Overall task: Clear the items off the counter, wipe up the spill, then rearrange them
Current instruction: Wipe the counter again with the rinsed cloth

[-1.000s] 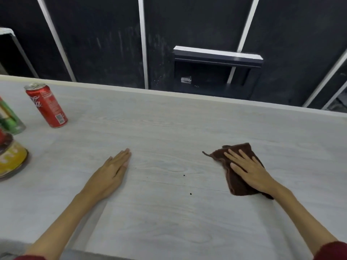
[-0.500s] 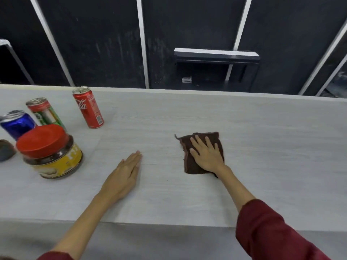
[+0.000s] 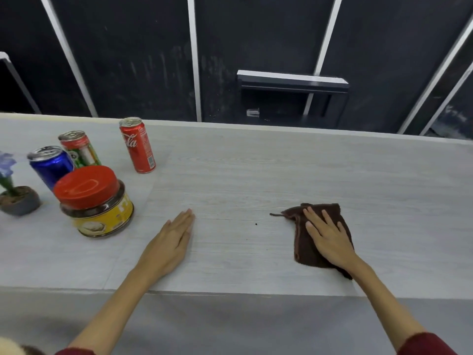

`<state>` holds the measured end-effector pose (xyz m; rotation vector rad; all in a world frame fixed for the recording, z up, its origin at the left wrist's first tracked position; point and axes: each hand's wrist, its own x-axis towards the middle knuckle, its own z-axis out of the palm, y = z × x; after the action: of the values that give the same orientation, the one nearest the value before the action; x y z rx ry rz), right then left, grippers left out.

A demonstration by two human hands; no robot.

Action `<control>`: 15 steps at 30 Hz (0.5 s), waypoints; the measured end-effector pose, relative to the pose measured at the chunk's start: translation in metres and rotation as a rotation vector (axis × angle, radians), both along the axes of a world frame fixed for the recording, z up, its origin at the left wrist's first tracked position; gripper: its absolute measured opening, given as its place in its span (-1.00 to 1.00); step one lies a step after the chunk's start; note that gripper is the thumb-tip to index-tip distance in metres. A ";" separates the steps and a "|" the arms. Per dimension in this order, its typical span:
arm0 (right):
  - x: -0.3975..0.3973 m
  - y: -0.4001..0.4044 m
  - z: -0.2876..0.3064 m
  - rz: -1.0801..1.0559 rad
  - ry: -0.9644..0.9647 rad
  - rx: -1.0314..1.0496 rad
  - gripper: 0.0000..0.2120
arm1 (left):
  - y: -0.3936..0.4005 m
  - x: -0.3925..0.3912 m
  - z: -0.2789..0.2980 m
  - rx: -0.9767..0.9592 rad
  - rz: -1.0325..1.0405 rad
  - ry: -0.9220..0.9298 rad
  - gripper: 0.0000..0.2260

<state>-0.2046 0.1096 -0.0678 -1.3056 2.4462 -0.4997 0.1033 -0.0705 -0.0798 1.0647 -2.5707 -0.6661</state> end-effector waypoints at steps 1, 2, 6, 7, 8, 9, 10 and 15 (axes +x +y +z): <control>0.002 -0.010 0.000 -0.018 0.010 0.003 -0.55 | 0.000 0.003 0.000 -0.004 0.014 -0.001 -0.59; 0.004 -0.023 0.001 -0.022 0.016 0.009 -0.54 | -0.001 0.006 0.001 -0.006 0.024 -0.005 -0.59; 0.016 -0.097 0.009 0.115 0.013 0.077 -0.53 | -0.004 0.018 0.001 -0.035 0.061 -0.019 -0.59; 0.023 -0.116 0.012 0.180 -0.003 0.094 -0.54 | -0.004 0.021 0.001 -0.043 0.070 -0.017 -0.59; 0.032 -0.134 0.015 0.257 -0.025 0.113 -0.54 | -0.004 0.024 0.001 -0.048 0.073 -0.015 -0.59; 0.043 -0.148 0.017 0.337 -0.047 0.138 -0.55 | -0.004 0.026 0.001 -0.051 0.071 -0.014 -0.59; 0.053 -0.158 0.020 0.412 -0.064 0.167 -0.55 | -0.005 0.029 0.001 -0.052 0.066 -0.013 -0.59; 0.070 -0.150 0.034 0.487 -0.162 0.272 -0.53 | -0.010 0.037 0.000 -0.042 0.014 -0.014 -0.59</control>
<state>-0.1347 -0.0401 -0.0339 -1.5932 1.8912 -0.1323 0.1407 -0.0802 -0.0800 1.0763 -2.5751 -0.6003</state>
